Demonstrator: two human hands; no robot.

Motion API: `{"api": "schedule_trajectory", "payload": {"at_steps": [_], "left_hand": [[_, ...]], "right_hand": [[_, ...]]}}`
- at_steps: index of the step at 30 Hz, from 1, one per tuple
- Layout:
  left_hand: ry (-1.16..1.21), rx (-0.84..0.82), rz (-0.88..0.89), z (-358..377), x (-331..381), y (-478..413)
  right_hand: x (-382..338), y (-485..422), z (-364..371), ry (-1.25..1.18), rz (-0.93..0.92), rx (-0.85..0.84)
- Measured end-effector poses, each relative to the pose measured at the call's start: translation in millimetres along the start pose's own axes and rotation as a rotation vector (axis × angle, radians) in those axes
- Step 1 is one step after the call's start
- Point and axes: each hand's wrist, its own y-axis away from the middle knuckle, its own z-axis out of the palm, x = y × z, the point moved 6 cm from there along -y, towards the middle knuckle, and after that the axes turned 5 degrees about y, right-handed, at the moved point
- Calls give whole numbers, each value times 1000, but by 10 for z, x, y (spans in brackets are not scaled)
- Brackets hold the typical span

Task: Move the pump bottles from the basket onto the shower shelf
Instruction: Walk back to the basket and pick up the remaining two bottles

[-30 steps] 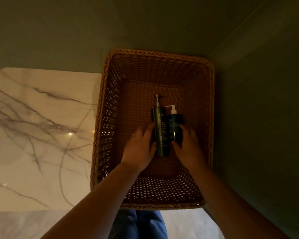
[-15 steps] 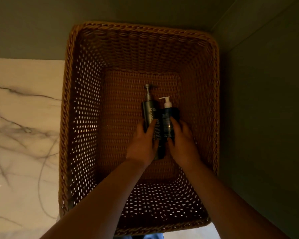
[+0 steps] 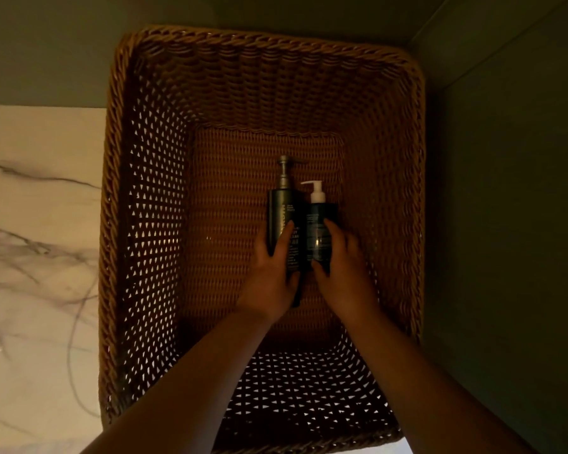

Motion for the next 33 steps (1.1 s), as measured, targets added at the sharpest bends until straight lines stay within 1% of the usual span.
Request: {"api": "schedule_trajectory", "payload": {"at_steps": [4, 6, 10, 15, 22, 28, 33], "left_hand": [[-63, 3, 29, -48, -22, 85], [-74, 18, 8, -72, -40, 117], [-23, 15, -46, -68, -62, 98], [21, -23, -74, -19, -70, 39], [2, -86, -72, 80, -98, 20], [2, -73, -93, 102, -147, 4], [86, -66, -152, 83, -168, 31]], "right_hand": [[22, -10, 31, -45, 10, 23], [41, -19, 69, -88, 22, 21], [54, -48, 174, -142, 28, -2], [79, -30, 246, -201, 25, -5], [134, -27, 257, -266, 32, -1], [116, -46, 260, -239, 23, 13], [106, -35, 248, -257, 26, -5]]}}
